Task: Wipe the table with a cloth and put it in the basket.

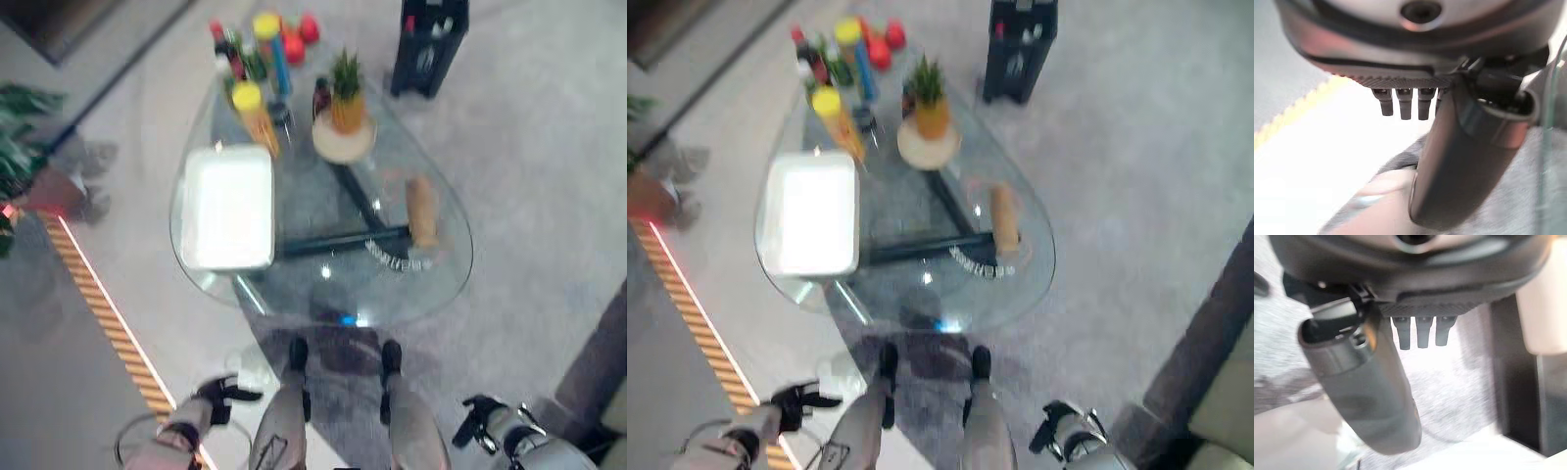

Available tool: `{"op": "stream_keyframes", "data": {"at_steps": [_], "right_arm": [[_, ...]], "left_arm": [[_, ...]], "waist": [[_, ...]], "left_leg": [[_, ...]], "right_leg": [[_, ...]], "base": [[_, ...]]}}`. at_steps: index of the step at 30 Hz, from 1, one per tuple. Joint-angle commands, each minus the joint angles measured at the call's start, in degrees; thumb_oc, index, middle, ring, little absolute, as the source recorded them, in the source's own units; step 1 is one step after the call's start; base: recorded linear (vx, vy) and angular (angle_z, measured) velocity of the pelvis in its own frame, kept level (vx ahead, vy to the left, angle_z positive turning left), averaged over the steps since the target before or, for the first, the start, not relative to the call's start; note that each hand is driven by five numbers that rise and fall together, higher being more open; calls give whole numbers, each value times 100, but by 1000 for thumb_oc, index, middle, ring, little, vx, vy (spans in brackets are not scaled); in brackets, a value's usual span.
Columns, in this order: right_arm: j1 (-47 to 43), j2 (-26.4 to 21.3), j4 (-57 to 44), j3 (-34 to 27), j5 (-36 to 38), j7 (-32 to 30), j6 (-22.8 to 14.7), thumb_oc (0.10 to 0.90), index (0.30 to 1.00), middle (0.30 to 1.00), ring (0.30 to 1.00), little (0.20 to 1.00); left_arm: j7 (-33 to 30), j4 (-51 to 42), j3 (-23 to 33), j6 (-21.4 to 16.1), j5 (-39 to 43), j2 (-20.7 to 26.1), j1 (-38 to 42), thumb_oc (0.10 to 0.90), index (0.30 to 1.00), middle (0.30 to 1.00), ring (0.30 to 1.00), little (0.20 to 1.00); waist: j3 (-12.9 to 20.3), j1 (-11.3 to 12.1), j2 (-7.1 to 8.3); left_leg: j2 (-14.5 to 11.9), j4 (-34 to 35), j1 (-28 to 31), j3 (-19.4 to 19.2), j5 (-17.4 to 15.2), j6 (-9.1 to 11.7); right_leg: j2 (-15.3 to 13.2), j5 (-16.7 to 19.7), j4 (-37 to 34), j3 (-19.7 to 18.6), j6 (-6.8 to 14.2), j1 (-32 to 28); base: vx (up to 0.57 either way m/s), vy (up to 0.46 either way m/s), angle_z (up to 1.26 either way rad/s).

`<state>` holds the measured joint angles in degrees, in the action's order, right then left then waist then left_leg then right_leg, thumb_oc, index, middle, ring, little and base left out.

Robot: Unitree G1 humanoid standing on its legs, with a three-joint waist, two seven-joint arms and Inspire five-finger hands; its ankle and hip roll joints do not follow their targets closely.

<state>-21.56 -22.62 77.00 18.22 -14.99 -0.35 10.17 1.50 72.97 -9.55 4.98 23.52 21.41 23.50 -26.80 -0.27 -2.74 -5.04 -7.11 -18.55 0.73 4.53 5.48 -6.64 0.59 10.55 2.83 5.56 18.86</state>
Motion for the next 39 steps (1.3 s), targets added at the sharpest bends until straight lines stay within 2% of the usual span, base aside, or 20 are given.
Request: {"op": "stream_keyframes", "data": {"at_steps": [1, 6, 12, 16, 23, 29, 32, 35, 36, 38, 39], "right_arm": [[255, -283, -165, 202, 248, -225, 195, 800, 900, 900, 900, 900], [-100, -424, -260, 85, 782, -717, 210, 800, 900, 900, 900, 900], [-144, -489, -414, -289, 1229, -1530, -172, 800, 900, 900, 900, 900], [-247, -620, -591, -502, 1408, -1753, -433, 800, 900, 900, 900, 900], [-311, -700, -684, -690, 1544, -1843, -696, 800, 900, 900, 900, 900], [-456, -792, -563, -747, 1768, -1947, -747, 800, 900, 900, 900, 900], [-528, -896, -549, -942, 2462, -1995, -844, 800, 900, 900, 900, 900], [-623, -1003, -669, -1340, 3286, -2317, -1266, 800, 900, 900, 900, 900], [-627, -1006, -677, -1359, 3311, -2318, -1274, 800, 900, 900, 900, 900], [-741, -1087, -961, -1647, 3782, -2523, -1693, 800, 900, 900, 900, 900], [-817, -1132, -1134, -1699, 3939, -2581, -1766, 800, 900, 900, 900, 900]], "left_arm": [[-232, 33, 269, -267, 428, 355, -62, 800, 900, 900, 900, 900], [-373, -506, 239, -562, 517, 437, 96, 800, 900, 900, 900, 900], [-659, -923, 253, -789, 794, 347, 22, 800, 900, 900, 900, 900], [-742, -778, 451, -822, 933, 465, -45, 800, 900, 900, 900, 900], [-670, -640, 616, -872, 947, 645, -128, 800, 900, 900, 900, 900], [-605, -548, 591, -882, 956, 693, -85, 800, 900, 900, 900, 900], [-576, -569, 589, -874, 961, 708, -123, 800, 900, 900, 900, 900], [-596, -606, 575, -853, 1002, 725, -150, 800, 900, 900, 900, 900], [-594, -606, 573, -856, 1005, 725, -154, 800, 900, 900, 900, 900], [-596, -581, 565, -906, 1006, 700, -212, 800, 900, 900, 900, 900], [-594, -581, 550, -911, 1018, 702, -230, 800, 900, 900, 900, 900]], "waist": [[130, -110, 64], [-9, -83, 61], [-117, -11, 55], [-187, -1, 87], [-274, 43, 125], [-299, 53, 100], [-299, 55, 82], [-299, 65, 76], [-299, 69, 75], [-299, 72, 77], [-299, 75, 78]], "left_leg": [[684, -872, -739, 113, -313, -365], [679, -1696, -1596, 31, -559, -413], [596, -2544, -2190, 12, -917, -480], [547, -2990, -2432, -5, -1114, -496], [573, -3300, -2592, 32, -1234, -497], [605, -3331, -2625, 43, -1220, -477], [603, -3362, -2622, 30, -1213, -462], [615, -3407, -2618, 29, -1231, -460], [615, -3409, -2617, 29, -1233, -459], [629, -3380, -2577, 24, -1240, -460], [638, -3352, -2560, 22, -1239, -462]], "right_leg": [[264, -268, 878, 9, -253, 833], [335, -461, 1582, -8, -359, 1621], [446, -832, 2520, 22, -455, 2183], [481, -997, 2980, 41, -550, 2405], [496, -1063, 3241, 71, -595, 2538], [479, -1032, 3231, 104, -611, 2554], [462, -1022, 3227, 115, -618, 2529], [451, -1020, 3237, 122, -613, 2501], [452, -1020, 3237, 122, -612, 2499], [454, -1009, 3194, 130, -592, 2454], [456, -1003, 3159, 136, -591, 2438]], "base": [[-110, -14, 9], [-58, -8, 4], [3, -39, -3], [60, -34, -4], [49, -34, 0], [8, -7, 1], [22, -2, 1], [12, -2, 0], [35, -9, 0], [0, 0, 0], [0, 0, 0]]}}
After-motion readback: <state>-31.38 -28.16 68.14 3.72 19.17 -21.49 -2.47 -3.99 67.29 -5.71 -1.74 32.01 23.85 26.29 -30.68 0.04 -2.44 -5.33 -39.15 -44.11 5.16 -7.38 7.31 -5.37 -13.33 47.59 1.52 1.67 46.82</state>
